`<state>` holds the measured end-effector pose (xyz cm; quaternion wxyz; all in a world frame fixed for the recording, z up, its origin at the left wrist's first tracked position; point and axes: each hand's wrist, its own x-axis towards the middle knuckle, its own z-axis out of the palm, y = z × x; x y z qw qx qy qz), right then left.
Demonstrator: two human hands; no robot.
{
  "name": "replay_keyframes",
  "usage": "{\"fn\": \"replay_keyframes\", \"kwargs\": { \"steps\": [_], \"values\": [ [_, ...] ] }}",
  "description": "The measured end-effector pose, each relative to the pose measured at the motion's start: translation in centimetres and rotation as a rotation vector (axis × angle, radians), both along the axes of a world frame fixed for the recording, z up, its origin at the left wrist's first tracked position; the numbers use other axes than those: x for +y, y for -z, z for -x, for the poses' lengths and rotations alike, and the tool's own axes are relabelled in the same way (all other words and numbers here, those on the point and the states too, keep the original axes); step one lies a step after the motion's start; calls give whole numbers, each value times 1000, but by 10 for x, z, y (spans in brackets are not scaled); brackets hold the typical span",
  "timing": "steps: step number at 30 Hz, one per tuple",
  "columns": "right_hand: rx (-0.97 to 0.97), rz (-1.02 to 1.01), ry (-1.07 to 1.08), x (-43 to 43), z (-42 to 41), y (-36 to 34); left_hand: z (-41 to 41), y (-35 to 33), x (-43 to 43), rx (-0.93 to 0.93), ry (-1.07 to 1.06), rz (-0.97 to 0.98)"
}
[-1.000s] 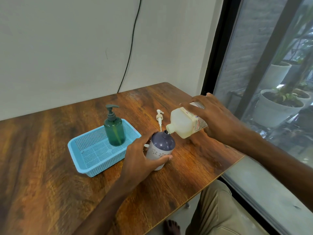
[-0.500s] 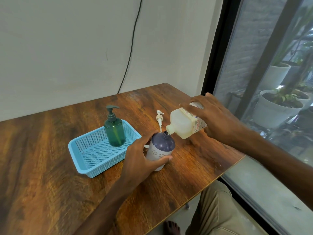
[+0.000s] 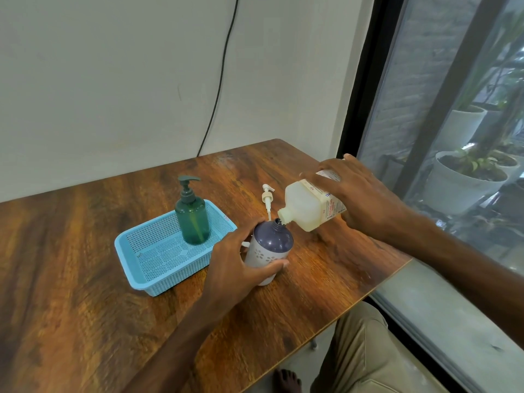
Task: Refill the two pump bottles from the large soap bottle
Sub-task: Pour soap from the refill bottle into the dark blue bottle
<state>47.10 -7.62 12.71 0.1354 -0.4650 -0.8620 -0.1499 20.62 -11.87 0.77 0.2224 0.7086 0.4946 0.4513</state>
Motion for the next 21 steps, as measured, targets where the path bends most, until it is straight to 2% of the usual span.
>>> {"fn": "replay_keyframes", "kwargs": {
  "steps": [21],
  "values": [
    [-86, 21, 40, 7, 0, -2, -1, -2, -1, 1, 12, 1]
  ]
}}
